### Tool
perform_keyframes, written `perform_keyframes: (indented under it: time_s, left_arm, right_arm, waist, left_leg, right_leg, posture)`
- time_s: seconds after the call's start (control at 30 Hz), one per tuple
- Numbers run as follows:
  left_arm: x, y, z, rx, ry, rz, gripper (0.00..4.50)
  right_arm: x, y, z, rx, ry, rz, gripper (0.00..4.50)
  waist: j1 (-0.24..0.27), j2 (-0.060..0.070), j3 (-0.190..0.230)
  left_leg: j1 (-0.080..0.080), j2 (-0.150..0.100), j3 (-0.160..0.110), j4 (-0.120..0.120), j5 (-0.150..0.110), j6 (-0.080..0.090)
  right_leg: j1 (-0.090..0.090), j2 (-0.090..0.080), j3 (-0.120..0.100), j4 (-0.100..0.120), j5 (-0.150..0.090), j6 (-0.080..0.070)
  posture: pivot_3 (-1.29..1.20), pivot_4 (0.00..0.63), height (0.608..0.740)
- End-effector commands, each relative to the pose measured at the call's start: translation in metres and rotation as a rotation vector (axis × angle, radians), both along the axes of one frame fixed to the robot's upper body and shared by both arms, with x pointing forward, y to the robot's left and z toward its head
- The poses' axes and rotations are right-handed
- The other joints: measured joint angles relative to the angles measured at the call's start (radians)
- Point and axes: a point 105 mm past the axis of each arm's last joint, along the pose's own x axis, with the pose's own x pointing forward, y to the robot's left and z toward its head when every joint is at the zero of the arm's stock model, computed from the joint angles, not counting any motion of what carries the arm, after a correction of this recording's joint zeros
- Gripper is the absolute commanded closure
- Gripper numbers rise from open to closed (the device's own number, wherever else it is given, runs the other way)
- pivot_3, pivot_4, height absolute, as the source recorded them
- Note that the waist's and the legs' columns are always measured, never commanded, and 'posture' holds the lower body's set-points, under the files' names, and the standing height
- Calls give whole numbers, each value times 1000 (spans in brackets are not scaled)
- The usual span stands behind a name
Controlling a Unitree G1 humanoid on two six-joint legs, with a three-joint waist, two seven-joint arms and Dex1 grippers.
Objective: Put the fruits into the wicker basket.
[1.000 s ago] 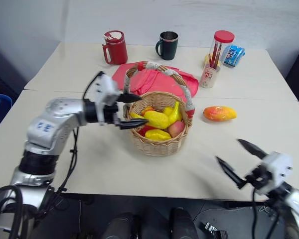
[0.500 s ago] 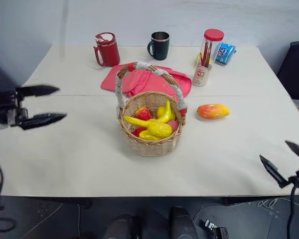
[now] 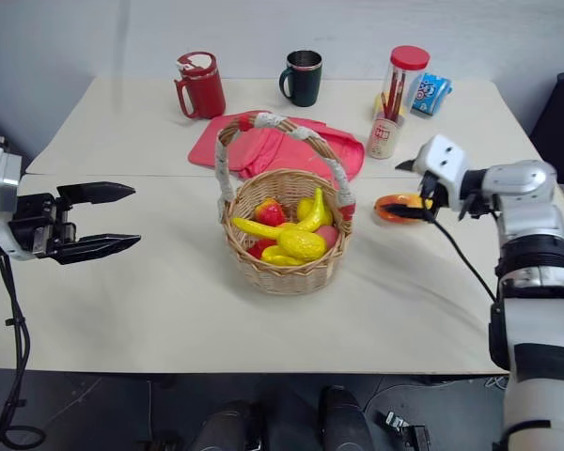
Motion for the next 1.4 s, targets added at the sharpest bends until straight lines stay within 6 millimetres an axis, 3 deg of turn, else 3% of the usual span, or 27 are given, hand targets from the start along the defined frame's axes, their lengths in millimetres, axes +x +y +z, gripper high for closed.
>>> perform_keyframes:
  time_s: [0.03,0.23,0.47,0.57,0.67,0.73,0.87,1.0,1.1,1.2,1.3,1.4]
  left_arm:
    - [-8,-20,11,28,-53,-79,36]
    - [-10,-24,10,39,-46,-89,36]
    - [-10,-31,11,40,-48,-105,36]
    - [-9,-35,12,40,-49,-116,0]
    - [-8,-37,12,35,-49,-120,0]
    - [-10,-38,11,32,-44,-121,0]
    - [-15,-36,6,22,-22,-118,0]
    - [-18,-36,13,-72,-25,-113,0]
    - [-19,-36,17,-106,-18,-111,0]
    - [-16,-31,13,-93,-9,-95,0]
    - [-10,-27,11,-81,-43,-67,0]
    - [-1,-22,-6,-61,7,-56,0]
  right_arm:
    - [10,-3,-2,-76,3,-59,0]
    - [22,-7,-4,-129,13,-173,0]
    - [27,-24,-25,-275,65,-322,0]
    - [28,-14,-18,-163,67,-303,624]
    - [28,-11,-8,-78,61,-281,1587]
    - [24,-16,2,18,80,-281,1661]
    - [6,-19,32,214,159,-178,1661]
    - [-62,-37,41,141,362,27,1661]
    - [-118,-13,51,202,505,149,1661]
    - [-162,29,58,272,615,307,1661]
    - [-181,61,60,346,608,401,1661]
    - [-151,134,58,468,340,380,1661]
  waist:
    - [-4,0,0]
    - [-22,0,0]
    - [-34,0,0]
    - [-32,0,0]
    - [-34,0,0]
    - [-34,0,0]
    - [-31,0,0]
    - [-8,0,0]
    - [2,0,0]
    - [-10,0,1]
    - [-13,-2,0]
    - [-18,-10,-5]
  left_leg:
    - [-1,-1,0,1,0,1]
    - [-1,-1,-1,2,1,3]
    - [-1,0,-2,2,2,1]
    - [0,0,-3,2,2,1]
    - [1,0,-2,2,2,1]
    - [1,0,-2,1,2,1]
    - [1,0,-2,1,2,1]
    - [0,0,-4,1,2,1]
    - [-4,1,-10,2,1,1]
    - [-2,1,-10,2,2,0]
    - [10,1,-11,0,1,-3]
    - [12,2,-11,0,1,-6]
  right_leg:
    - [-2,-1,-1,0,0,1]
    - [-3,0,1,1,3,5]
    - [-3,1,1,2,3,5]
    - [-2,1,0,1,3,5]
    - [-1,1,1,1,3,5]
    - [-2,1,1,1,3,5]
    - [-2,1,1,1,3,5]
    - [-1,1,1,0,3,5]
    - [0,0,1,-4,3,5]
    - [0,0,-1,-3,3,5]
    - [7,1,0,-4,2,3]
    - [7,2,1,-1,1,1]
  posture:
    - [0,150,740]
    - [0,150,740]
    - [0,150,740]
    - [0,150,740]
    - [0,150,740]
    - [0,150,740]
    - [0,150,740]
    - [0,150,740]
    - [0,150,740]
    - [0,150,740]
    - [0,150,740]
    - [0,150,740]
